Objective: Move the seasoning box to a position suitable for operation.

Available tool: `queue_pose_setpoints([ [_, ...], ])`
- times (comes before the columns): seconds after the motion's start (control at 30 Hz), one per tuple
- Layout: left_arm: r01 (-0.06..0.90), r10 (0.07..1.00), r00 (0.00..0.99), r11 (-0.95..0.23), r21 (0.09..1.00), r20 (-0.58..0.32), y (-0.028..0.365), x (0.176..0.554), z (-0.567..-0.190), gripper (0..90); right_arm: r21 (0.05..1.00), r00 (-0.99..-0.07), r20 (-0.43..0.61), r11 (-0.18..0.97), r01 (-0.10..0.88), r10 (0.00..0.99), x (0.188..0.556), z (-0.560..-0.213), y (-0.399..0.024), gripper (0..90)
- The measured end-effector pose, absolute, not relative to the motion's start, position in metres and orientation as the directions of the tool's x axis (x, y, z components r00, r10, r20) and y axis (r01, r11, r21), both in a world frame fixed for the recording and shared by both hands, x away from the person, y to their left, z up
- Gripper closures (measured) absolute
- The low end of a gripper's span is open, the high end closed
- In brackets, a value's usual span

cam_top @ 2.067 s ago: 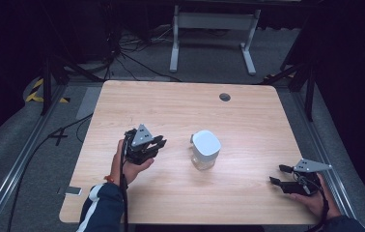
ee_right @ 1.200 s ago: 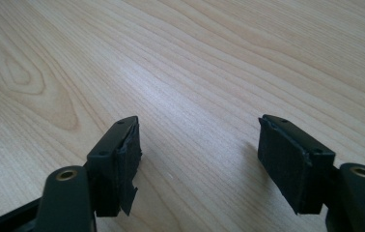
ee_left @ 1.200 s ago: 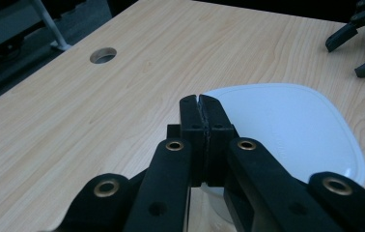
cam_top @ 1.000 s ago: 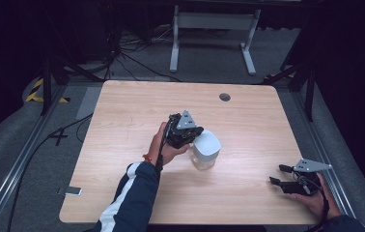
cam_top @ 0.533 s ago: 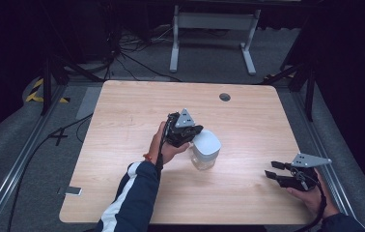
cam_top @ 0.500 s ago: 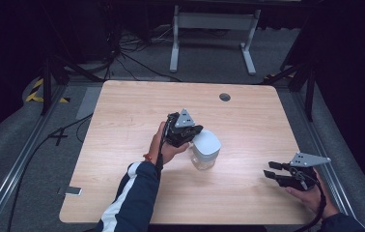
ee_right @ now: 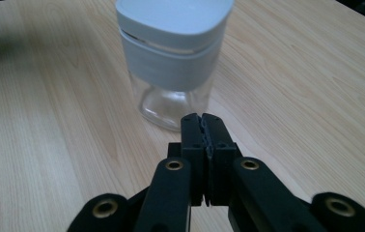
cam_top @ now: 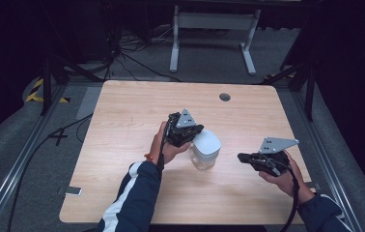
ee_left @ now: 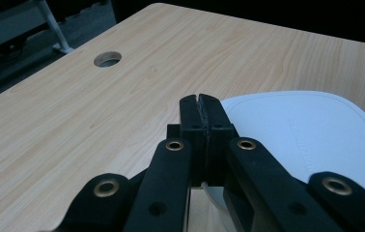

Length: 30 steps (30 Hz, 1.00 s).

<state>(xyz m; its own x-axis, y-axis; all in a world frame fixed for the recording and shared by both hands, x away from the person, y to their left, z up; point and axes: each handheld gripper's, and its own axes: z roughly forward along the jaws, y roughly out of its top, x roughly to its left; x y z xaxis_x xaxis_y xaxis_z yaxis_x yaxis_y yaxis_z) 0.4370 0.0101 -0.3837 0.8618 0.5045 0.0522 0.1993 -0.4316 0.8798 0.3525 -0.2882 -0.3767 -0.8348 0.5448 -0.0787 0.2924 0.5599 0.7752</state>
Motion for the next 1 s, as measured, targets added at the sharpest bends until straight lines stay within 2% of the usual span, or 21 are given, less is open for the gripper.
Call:
queue_pose_setpoints([
  [0.4,0.213,0.517,0.855,-0.432,0.876,0.047,0.015,0.440,-0.385,89.9,0.750,-0.861,-0.078,0.599,0.281,0.502,0.365,-0.371,-0.247,89.9],
  [0.63,0.206,0.514,0.856,-0.442,0.873,0.058,0.013,0.438,-0.387,89.8,0.738,-0.863,-0.083,0.613,0.284,0.499,0.368,-0.372,-0.238,90.0],
  [0.73,0.196,0.520,0.853,-0.413,0.889,0.053,0.017,0.436,-0.382,89.8,0.739,-0.864,-0.078,0.611,0.284,0.497,0.367,-0.372,-0.238,90.0],
  [1.0,0.162,0.462,0.884,-0.449,0.879,0.074,0.011,0.429,-0.376,89.9,0.734,-0.861,-0.079,0.614,0.291,0.502,0.368,-0.374,-0.240,90.0],
])
